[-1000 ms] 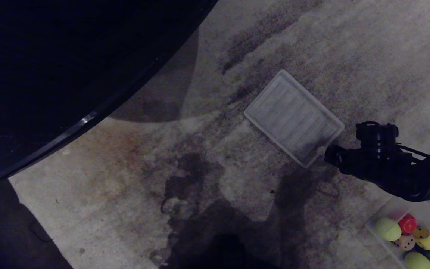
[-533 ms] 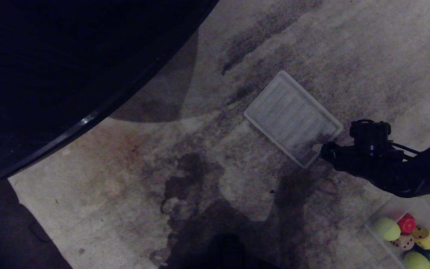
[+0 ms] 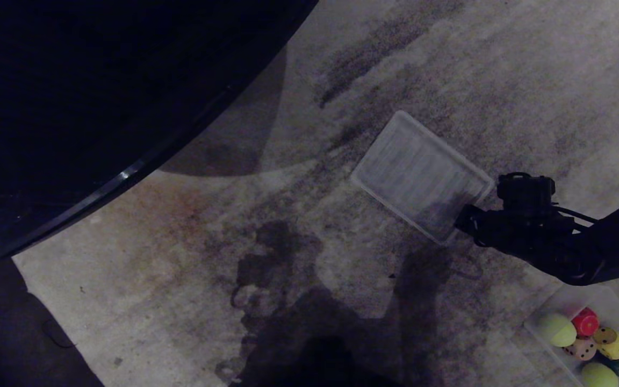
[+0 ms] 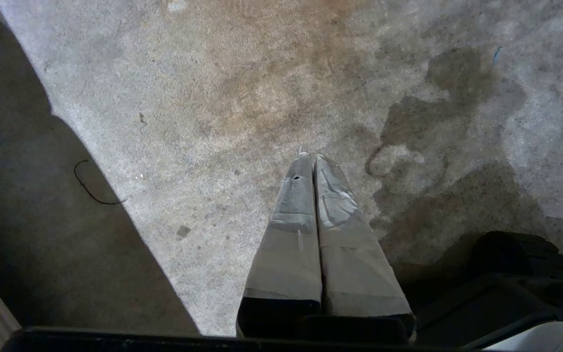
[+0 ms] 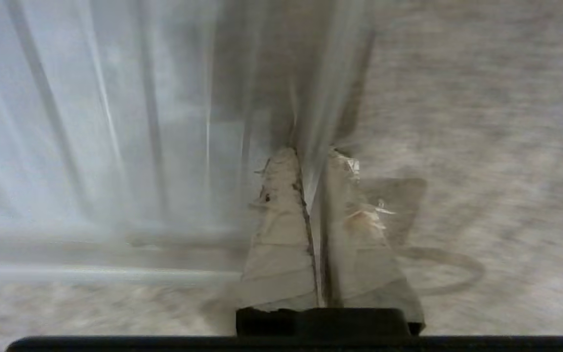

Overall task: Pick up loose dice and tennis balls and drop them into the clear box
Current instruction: Close the lid

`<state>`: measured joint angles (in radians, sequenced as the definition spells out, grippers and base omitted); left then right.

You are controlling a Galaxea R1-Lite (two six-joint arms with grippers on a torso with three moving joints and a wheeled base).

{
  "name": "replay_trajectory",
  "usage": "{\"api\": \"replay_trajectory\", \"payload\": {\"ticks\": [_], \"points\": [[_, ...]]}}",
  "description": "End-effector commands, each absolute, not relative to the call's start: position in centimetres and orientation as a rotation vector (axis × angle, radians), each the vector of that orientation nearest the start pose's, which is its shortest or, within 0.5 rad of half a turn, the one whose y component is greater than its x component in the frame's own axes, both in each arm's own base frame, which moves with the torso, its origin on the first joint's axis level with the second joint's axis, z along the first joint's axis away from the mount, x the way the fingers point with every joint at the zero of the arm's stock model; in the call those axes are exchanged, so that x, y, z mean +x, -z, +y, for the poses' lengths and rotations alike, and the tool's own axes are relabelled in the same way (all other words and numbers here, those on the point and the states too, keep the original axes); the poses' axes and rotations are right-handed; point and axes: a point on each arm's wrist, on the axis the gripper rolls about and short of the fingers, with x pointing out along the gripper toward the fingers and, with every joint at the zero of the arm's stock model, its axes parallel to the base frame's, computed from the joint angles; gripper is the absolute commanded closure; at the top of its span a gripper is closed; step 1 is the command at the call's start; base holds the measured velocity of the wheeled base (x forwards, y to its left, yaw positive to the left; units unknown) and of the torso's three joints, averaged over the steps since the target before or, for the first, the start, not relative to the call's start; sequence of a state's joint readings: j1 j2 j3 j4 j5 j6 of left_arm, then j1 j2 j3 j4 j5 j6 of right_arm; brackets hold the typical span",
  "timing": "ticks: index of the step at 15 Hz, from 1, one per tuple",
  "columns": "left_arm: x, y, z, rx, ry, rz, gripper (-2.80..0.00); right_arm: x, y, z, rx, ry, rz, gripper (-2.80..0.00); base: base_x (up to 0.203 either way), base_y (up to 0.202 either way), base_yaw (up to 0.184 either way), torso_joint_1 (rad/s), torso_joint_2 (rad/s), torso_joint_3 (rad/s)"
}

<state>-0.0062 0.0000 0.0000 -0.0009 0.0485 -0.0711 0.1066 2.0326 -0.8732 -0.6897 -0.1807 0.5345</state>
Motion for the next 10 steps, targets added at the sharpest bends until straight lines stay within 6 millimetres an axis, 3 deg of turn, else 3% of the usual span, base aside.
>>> {"api": "replay_trajectory", "payload": {"ticks": [1,3,5,10], "points": [[-2.3,-7.5,0.1,-0.072,-0.043,0.000,0.00,36.2,-9.1,3.8,0.453,0.215,0.432,0.00,0.000,0.000,0.000,0.000,0.00,0.000],[-2.3,-7.5,0.1,-0.072,-0.043,0.000,0.00,35.7,-9.6,3.8,0.454,0.211,0.426,0.00,0.000,0.000,0.000,0.000,0.00,0.000],[-2.3,-7.5,0.1,-0.072,-0.043,0.000,0.00,34.2,-11.4,3.6,0.458,0.202,0.390,0.00,0.000,0.000,0.000,0.000,0.00,0.000],[-2.3,-7.5,0.1,-0.072,-0.043,0.000,0.00,26.1,-17.3,2.5,0.381,0.163,0.315,0.00,0.000,0.000,0.000,0.000,0.00,0.000]]}}
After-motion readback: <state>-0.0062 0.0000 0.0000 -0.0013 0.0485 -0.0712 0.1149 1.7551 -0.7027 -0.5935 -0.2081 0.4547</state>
